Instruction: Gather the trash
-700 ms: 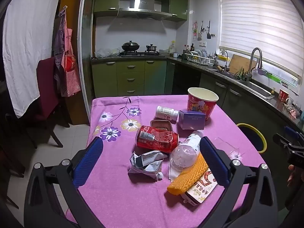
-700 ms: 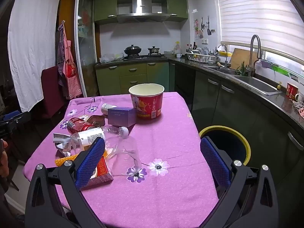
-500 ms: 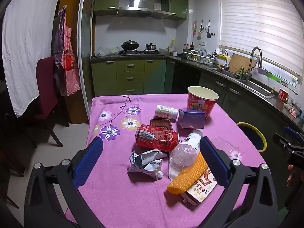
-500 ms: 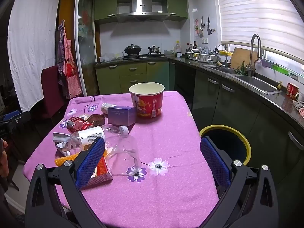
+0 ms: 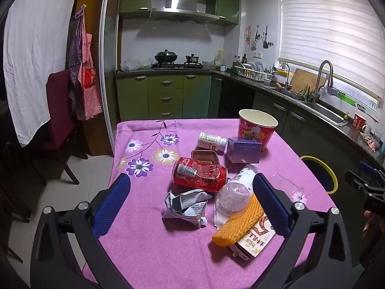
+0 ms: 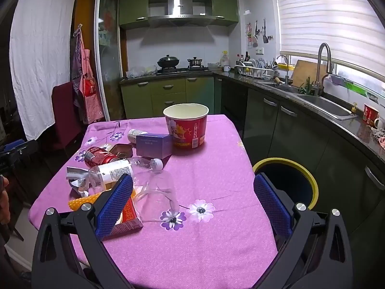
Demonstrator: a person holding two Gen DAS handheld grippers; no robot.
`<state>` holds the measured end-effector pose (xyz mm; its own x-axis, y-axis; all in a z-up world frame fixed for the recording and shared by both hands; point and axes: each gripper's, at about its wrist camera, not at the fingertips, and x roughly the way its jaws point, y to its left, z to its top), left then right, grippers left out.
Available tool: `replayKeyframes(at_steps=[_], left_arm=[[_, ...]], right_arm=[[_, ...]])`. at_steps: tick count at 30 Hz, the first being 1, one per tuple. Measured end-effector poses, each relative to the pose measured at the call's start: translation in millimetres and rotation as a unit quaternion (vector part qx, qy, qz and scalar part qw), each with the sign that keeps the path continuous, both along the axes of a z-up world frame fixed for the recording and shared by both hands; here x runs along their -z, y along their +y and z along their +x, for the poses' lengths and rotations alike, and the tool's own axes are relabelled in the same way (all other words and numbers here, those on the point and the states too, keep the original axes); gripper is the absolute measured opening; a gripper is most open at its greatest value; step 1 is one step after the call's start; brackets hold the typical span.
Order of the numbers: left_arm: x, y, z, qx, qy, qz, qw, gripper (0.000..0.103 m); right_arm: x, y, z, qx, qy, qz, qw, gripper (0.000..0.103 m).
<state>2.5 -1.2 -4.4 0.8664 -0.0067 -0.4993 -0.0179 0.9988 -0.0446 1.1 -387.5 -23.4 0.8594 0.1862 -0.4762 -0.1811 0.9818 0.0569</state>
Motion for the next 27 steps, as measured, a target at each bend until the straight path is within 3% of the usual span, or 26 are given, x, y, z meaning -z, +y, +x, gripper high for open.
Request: replayKeyframes(at_steps=[27], left_arm=[[5.8, -1.4, 0.2, 0.003, 0.006, -0.001, 1.0000, 0.097]], right_arm=[[1.9, 0.8, 1.5, 0.000, 0.002, 0.000, 1.000, 0.099]])
